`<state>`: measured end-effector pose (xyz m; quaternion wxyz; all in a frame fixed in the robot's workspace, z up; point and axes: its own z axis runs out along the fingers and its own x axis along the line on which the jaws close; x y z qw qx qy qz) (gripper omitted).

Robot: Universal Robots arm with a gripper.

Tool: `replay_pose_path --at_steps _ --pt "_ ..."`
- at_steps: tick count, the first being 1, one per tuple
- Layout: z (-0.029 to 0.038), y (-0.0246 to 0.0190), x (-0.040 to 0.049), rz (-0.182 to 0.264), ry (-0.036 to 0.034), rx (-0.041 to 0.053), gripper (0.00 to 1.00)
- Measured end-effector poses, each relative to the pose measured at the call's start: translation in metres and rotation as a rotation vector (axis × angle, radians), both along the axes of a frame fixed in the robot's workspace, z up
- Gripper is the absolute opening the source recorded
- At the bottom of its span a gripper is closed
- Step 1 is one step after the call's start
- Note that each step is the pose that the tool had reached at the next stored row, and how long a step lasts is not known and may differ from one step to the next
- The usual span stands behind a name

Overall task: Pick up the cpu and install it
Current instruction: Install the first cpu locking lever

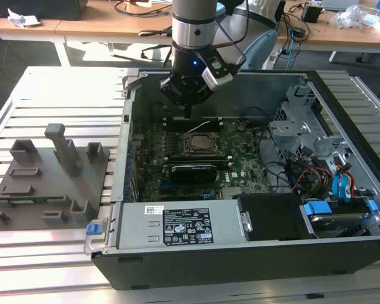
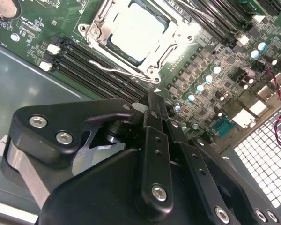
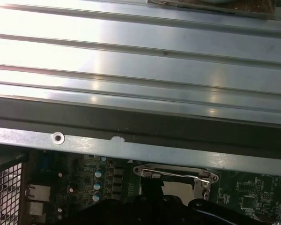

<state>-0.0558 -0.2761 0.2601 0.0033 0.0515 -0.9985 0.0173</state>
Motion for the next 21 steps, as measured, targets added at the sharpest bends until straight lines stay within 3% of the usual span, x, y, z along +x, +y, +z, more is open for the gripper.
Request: replay_pose_path --at_steps 9,12,17,21 --pt "-0.0005 -0.0004 0.0030 0.000 -0.0001 0.0013 0.11" --pt "-0.0024 -0.0076 0.0030 0.000 0.0000 0.0034 0.11" --pt "-0.0085 -0.0155 0.0030 0.000 -0.0001 0.0296 0.11" --pt "-0.0161 -0.0162 0.0031 0.000 0.0001 0.0467 0.11"
